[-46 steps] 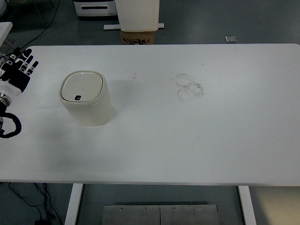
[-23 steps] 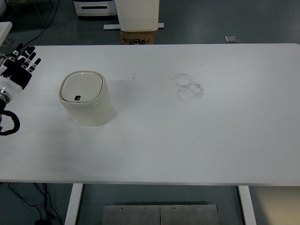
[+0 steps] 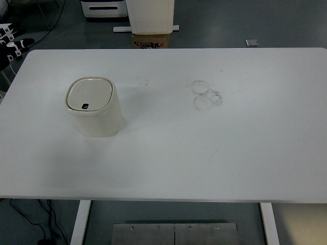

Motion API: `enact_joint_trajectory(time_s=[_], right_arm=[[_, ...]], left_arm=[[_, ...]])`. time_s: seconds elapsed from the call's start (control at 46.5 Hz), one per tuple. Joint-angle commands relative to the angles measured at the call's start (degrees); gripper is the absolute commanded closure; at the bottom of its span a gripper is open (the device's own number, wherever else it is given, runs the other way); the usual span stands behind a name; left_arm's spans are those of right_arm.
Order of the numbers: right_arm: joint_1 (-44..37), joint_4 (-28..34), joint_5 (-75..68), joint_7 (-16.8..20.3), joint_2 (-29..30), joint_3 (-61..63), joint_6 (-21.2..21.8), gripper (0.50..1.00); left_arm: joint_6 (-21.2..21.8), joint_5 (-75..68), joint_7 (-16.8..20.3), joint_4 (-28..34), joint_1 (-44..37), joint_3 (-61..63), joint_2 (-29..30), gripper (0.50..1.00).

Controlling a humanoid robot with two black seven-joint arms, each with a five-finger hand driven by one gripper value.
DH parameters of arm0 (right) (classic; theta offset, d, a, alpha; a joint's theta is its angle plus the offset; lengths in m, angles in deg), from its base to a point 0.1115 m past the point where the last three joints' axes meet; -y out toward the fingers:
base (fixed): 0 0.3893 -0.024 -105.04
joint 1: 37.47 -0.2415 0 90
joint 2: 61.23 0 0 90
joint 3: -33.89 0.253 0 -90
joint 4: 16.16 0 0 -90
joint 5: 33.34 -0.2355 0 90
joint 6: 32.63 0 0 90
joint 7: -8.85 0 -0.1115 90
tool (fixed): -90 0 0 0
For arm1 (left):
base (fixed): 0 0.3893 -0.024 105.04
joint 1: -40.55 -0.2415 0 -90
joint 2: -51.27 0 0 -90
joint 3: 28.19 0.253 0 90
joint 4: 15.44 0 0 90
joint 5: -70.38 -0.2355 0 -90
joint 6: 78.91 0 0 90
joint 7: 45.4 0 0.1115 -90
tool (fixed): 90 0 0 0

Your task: Open trash can

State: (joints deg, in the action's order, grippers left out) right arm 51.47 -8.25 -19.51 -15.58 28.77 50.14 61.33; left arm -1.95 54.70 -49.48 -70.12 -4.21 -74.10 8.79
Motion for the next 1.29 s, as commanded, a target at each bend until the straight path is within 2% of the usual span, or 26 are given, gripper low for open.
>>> enact_joint_trajectory(time_s=[0.0, 0.151, 0.344, 0.495, 0.818, 0.99, 1.162, 1.249, 1.27], right_arm=[[0.0, 0.0, -0.03, 0.0, 0.0, 0.01, 0.0, 0.509], [0.0, 0.0, -0.03, 0.0, 0.0, 0.01, 0.0, 0.509], [0.0, 0.0, -0.03, 0.0, 0.0, 0.01, 0.0, 0.509], [0.0, 0.0, -0.03, 0.0, 0.0, 0.01, 0.0, 0.509], [0.0, 0.0, -0.03, 0.0, 0.0, 0.01, 0.0, 0.509], [0.0, 0.0, -0.03, 0.0, 0.0, 0.01, 0.0, 0.509], [0.0, 0.0, -0.03, 0.0, 0.0, 0.01, 0.0, 0.509], [0.0, 0.0, -0.03, 0.0, 0.0, 0.01, 0.0, 0.509], [0.0, 0.0, -0.03, 0.0, 0.0, 0.01, 0.0, 0.509]], left_arm=[[-1.99, -4.97, -0.84, -1.3, 1.24, 0.03, 1.95, 0.5], [-8.32, -9.72, -2.16, -2.71, 4.06, 0.03, 4.77, 0.5], [-15.43, -23.34, -2.86, -4.73, 5.55, 0.12, 4.95, 0.5], [-21.97, -26.07, -2.95, -4.82, 8.1, 0.12, 4.6, 0.5], [-21.97, -36.97, -3.22, -5.34, 13.11, 0.29, 3.72, 0.5], [-21.97, -38.3, -3.48, -7.89, 14.34, 0.29, 3.54, 0.5], [-21.97, -36.45, -7.69, -8.33, 14.35, 0.29, 2.05, 0.5], [-21.97, -32.76, -11.55, -8.68, 14.26, 0.29, 2.31, 0.5], [-21.97, -32.75, -11.56, -8.68, 14.26, 0.29, 2.31, 0.5]])
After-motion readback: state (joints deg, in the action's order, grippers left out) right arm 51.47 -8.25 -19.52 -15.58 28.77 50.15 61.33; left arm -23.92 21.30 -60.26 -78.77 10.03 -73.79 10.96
